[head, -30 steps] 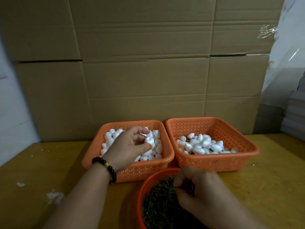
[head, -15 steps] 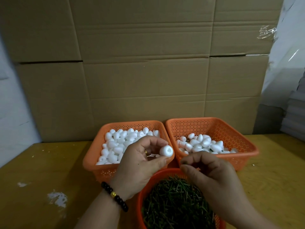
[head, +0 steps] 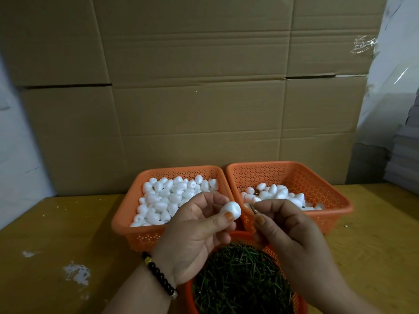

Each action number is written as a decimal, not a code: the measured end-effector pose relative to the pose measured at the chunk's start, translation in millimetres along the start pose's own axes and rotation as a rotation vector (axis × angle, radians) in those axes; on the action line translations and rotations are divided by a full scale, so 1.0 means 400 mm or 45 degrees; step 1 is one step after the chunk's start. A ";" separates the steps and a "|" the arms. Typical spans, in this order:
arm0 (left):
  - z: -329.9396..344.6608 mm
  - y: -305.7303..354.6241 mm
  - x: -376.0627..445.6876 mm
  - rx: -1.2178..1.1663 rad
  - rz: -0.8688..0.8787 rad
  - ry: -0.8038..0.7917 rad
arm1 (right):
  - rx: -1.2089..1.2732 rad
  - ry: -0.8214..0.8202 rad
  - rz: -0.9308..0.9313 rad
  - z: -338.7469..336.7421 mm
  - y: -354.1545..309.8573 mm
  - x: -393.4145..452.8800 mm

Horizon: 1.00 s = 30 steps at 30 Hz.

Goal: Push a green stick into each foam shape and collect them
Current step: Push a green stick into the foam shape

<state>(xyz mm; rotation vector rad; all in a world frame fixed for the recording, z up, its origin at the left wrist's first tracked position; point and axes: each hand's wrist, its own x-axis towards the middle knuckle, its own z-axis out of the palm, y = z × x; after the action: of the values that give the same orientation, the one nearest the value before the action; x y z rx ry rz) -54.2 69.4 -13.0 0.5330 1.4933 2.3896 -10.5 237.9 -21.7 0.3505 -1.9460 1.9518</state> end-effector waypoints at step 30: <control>-0.003 -0.001 0.003 -0.075 -0.036 0.024 | 0.035 -0.150 0.178 0.003 0.011 -0.001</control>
<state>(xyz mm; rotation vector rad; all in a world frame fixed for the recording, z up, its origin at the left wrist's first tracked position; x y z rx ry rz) -55.9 69.4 -13.5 0.4743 1.4233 2.4146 -12.2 236.8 -26.1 0.3522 -2.0692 2.0908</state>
